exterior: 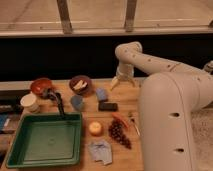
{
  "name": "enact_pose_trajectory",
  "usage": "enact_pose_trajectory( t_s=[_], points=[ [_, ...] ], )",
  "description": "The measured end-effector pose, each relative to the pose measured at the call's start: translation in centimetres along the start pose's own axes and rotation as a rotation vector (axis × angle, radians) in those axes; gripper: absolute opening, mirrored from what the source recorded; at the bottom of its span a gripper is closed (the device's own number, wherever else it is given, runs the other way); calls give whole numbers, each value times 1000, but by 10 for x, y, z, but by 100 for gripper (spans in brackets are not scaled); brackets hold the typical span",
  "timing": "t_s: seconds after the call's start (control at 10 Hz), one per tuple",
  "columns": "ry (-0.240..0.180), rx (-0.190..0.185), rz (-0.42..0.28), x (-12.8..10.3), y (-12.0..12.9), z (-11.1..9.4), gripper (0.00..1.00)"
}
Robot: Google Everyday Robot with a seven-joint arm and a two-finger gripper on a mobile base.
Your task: Place banana in plastic cup
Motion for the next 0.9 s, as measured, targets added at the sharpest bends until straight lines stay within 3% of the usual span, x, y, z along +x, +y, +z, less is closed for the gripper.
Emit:
enact_pose_trajectory(
  t_s=[0.3,0.6,0.8,0.9],
  points=[
    [0,0,0,0,0,0,79],
    [0,0,0,0,0,0,57],
    [4,-1,-2,0,0,0,57],
    [4,-6,-15,-4,-1,2,62]
  ],
)
